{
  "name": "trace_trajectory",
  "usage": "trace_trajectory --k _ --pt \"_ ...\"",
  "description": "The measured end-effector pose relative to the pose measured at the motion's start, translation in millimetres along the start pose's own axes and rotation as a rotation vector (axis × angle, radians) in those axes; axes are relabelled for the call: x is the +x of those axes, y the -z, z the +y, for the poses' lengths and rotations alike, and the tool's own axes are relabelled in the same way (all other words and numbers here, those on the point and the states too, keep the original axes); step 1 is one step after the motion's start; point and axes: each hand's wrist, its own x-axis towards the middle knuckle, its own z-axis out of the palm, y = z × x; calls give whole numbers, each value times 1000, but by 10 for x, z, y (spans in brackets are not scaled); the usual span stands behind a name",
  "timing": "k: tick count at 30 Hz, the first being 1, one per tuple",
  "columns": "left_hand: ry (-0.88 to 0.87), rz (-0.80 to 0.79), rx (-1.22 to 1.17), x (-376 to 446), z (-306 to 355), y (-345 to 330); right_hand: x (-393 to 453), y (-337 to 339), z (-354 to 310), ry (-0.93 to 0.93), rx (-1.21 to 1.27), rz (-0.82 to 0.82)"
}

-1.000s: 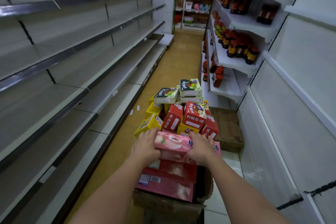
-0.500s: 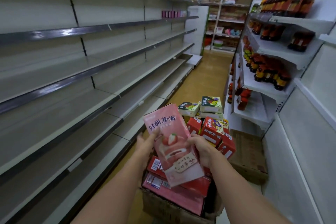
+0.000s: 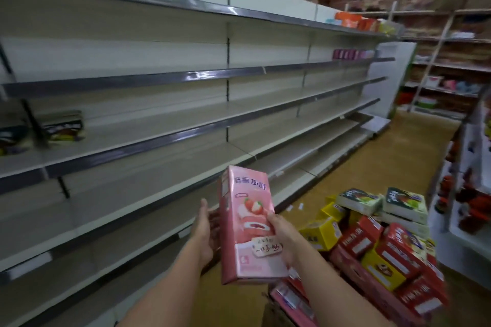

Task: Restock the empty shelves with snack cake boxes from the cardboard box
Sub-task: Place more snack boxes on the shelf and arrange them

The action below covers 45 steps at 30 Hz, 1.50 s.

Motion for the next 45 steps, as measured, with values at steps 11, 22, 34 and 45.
trace_trajectory --k 11,22,34,45 --pt "14 -276 -64 -161 315 1023 142 -1363 -27 6 -219 -400" --pt "-50 248 56 -29 696 1583 371 -1923 -121 56 -241 -459" --pt "-173 522 189 -33 799 1964 508 -2539 -3 105 114 -290" --pt "-203 242 -193 441 1228 2036 1082 -2585 -581 96 -30 -206"
